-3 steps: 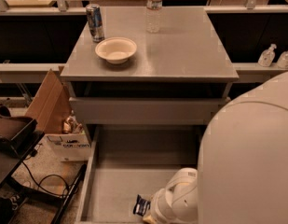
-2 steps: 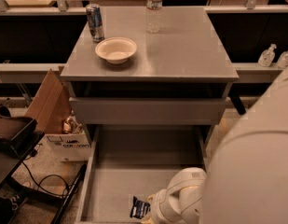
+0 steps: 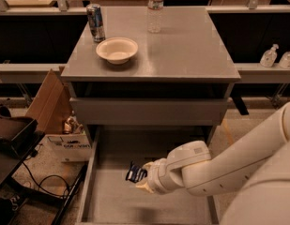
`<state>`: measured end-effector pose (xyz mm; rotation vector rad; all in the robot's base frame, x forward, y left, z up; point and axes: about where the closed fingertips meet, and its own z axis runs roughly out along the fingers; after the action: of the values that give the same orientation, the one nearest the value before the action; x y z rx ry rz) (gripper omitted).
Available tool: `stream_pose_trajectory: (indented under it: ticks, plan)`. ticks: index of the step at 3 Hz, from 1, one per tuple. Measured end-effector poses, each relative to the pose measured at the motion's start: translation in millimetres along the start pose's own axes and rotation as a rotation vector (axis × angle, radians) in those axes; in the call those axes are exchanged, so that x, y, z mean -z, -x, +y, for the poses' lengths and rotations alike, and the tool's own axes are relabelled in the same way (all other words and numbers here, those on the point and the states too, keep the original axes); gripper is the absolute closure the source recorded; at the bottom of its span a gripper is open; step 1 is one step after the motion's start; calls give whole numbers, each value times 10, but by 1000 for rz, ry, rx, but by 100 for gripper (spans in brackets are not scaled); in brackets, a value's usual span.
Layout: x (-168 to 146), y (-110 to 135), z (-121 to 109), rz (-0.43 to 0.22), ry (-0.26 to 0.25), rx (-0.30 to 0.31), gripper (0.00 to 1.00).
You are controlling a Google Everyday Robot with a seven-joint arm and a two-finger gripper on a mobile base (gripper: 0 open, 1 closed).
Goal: Pick rxbar blueberry from middle drawer and place on counter
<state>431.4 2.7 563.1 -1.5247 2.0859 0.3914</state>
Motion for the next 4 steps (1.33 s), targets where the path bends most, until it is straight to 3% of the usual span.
stream_pose_trajectory:
  ticks: [2, 3, 4]
  plan:
    - [91, -38, -59, -17, -9, -20, 100]
    - [321, -46, -400, -91, -43, -107, 100]
    - [1059, 346, -1238, -262, -123, -170, 100]
